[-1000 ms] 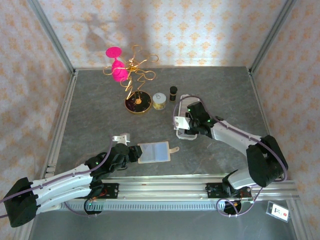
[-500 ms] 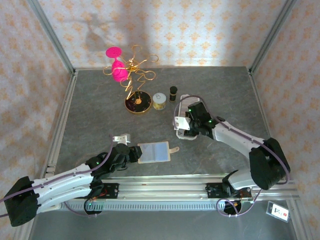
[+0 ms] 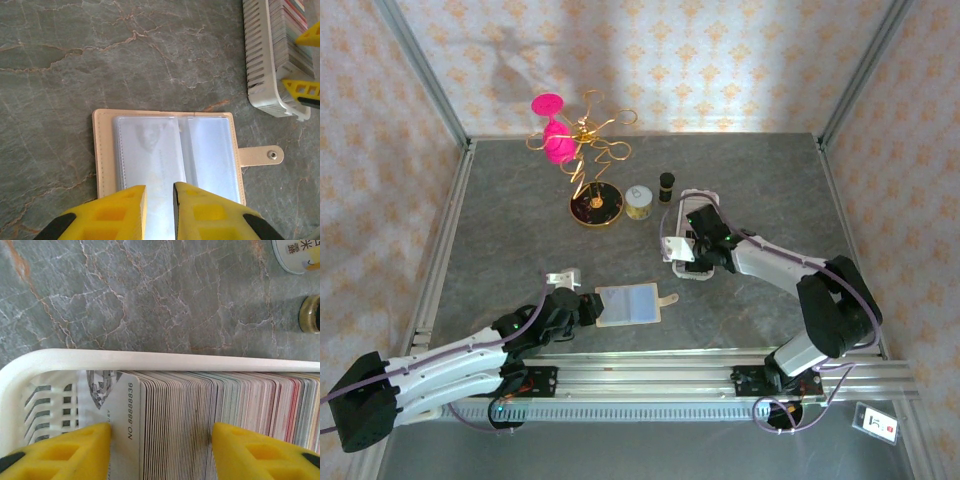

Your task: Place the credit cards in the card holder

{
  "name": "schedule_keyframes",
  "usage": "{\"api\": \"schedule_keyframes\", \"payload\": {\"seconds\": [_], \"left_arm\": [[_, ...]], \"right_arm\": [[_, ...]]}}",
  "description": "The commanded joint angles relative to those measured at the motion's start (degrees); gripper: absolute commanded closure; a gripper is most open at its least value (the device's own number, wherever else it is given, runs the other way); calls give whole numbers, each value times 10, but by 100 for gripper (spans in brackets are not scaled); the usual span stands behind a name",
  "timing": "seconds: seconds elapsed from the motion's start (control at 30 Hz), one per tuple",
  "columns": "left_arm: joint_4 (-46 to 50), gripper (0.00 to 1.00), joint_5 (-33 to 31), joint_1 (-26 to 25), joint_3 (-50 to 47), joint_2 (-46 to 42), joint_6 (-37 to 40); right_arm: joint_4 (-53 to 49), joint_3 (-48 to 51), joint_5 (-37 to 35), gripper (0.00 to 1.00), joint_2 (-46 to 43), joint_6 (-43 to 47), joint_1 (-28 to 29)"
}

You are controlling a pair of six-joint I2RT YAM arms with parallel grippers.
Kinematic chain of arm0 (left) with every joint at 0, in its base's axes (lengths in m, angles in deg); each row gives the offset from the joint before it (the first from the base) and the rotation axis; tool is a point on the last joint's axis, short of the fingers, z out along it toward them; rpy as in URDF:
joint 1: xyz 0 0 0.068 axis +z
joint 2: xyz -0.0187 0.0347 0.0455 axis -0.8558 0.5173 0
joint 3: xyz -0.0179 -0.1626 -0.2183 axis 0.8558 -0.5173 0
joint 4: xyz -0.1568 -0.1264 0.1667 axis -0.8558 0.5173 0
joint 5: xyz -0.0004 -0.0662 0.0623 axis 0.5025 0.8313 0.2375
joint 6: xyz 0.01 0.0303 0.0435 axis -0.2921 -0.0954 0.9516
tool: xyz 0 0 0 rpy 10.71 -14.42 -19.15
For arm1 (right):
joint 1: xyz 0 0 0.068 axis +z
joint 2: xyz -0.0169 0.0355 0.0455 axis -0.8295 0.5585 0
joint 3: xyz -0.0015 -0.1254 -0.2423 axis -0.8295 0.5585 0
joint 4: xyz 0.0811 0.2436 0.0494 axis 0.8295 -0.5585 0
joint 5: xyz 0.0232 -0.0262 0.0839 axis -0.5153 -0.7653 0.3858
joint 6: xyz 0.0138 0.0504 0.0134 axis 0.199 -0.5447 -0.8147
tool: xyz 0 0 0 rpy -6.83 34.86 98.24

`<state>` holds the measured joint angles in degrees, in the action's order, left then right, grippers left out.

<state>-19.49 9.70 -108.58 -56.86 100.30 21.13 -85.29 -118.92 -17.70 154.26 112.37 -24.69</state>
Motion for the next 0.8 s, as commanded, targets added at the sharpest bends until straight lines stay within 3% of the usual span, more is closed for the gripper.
{"api": "schedule_keyframes", "payload": {"seconds": [0.0, 0.13, 0.77], "left_arm": [[-16, 78, 1, 4, -12, 2, -7], [-21, 79, 2, 5, -14, 4, -8], [-37, 82, 13, 4, -14, 18, -11]], "right_arm": [[8, 7, -21, 52, -9, 7, 3], [3, 7, -27, 62, -17, 7, 2], [4, 23, -41, 78, -64, 4, 1]]}}
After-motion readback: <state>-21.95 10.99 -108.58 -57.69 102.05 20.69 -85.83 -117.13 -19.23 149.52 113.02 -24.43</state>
